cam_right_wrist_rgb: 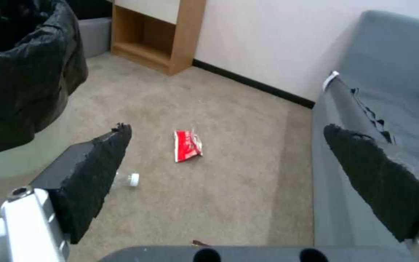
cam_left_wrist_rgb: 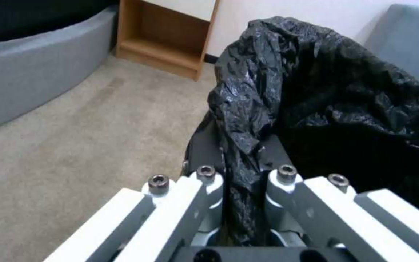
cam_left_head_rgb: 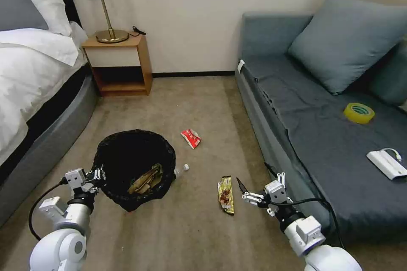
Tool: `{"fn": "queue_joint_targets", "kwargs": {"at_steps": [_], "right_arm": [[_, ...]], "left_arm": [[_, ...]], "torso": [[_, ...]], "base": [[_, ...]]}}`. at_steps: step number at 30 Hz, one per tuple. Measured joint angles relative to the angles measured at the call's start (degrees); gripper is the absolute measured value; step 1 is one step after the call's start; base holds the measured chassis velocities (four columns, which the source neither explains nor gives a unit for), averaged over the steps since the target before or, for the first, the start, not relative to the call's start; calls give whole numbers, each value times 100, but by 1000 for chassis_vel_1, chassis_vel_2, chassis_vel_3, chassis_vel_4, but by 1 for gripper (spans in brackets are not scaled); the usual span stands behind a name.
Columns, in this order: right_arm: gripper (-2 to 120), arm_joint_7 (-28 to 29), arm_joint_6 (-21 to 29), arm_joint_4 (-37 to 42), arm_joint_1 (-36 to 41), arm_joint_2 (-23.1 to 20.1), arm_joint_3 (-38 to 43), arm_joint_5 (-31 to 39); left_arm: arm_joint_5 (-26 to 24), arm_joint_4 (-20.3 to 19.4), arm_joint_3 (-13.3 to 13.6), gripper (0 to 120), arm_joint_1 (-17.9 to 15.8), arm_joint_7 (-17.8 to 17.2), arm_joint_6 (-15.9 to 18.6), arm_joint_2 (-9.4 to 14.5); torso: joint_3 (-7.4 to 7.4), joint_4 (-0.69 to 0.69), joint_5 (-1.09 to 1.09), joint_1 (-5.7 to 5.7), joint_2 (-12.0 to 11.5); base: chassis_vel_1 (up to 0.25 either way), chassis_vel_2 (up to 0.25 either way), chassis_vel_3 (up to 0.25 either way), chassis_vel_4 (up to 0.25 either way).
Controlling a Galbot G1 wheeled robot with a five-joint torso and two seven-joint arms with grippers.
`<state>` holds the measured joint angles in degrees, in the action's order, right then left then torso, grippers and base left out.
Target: Pick up the trash bin, then pick up the garbage on the floor and place it into the trash bin.
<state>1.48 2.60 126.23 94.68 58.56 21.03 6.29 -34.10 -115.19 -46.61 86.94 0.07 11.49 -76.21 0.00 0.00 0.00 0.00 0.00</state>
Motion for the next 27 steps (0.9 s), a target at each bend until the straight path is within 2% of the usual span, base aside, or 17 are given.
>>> {"fn": "queue_joint_targets", "kwargs": {"at_steps": [16,22,26,27], "right_arm": [[100,-113,-82,-105,59,29,-154,-120],[100,-397,-422,-355,-2,-34,-234,-123],[100,-464,-596,-819,-264,-137,-450,-23],[100,-464,-596,-819,-264,-137,-450,-23]], "left_arm": [[-42,19,-46,6,-34,34,-9,140],[185,38,160,6,-198,97,-30,187],[401,65,404,6,-560,108,-15,190],[401,65,404,6,-560,108,-15,190]], "torso": [[0,1,0,0,0],[0,1,0,0,0],[0,-1,1,0,0],[0,-1,1,0,0]], "base": [[-75,77,76,-75],[-69,65,55,-70],[-6,6,10,-13],[0,0,0,0]]}}
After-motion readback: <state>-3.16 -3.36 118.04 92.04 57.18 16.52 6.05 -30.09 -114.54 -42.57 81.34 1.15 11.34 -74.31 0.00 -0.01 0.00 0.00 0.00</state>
